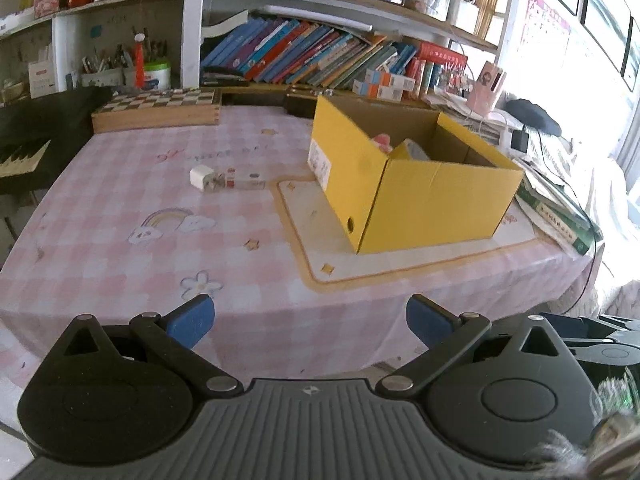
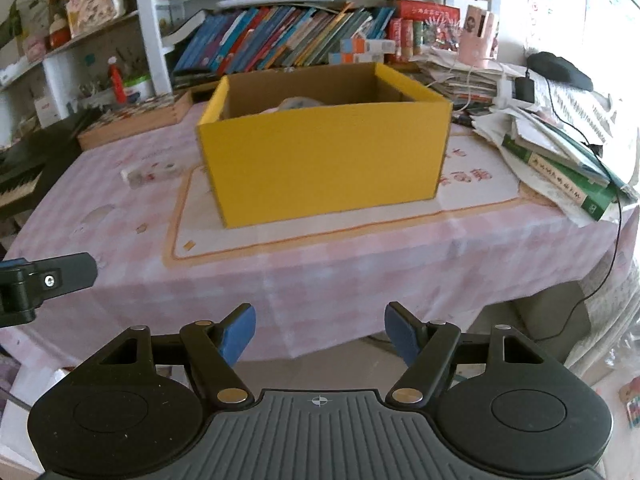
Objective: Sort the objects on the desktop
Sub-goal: 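Raise both open tools out of the yellow box and back away, then move both open tools toward the white charger and small white box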
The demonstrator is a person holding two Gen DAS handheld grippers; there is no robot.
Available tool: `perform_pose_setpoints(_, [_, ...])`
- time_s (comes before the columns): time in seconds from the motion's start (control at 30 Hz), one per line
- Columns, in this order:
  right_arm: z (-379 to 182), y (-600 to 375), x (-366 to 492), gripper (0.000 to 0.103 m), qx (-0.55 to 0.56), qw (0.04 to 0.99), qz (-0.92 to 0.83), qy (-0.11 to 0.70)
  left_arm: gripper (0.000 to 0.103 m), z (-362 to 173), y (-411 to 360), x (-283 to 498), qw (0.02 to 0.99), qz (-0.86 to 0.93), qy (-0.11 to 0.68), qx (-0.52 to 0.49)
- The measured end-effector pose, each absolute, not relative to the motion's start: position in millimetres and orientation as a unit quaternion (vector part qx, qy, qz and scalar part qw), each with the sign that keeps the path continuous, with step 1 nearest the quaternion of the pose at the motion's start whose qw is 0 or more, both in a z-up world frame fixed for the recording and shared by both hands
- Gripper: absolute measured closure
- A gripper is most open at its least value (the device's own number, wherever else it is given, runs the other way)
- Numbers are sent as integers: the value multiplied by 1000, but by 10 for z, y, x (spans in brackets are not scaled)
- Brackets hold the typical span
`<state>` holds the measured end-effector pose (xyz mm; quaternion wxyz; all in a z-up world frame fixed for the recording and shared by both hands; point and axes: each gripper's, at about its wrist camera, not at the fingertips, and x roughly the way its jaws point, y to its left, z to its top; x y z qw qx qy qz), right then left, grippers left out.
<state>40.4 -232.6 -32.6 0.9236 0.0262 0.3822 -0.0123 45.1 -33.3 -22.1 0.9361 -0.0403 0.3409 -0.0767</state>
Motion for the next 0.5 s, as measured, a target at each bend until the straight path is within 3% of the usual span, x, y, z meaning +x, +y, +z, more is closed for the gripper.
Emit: perform_pose_setpoints(0.5, [-378,-1743,237,25,14,920,11,392,0,-290,144,299,932,-78,352,-41])
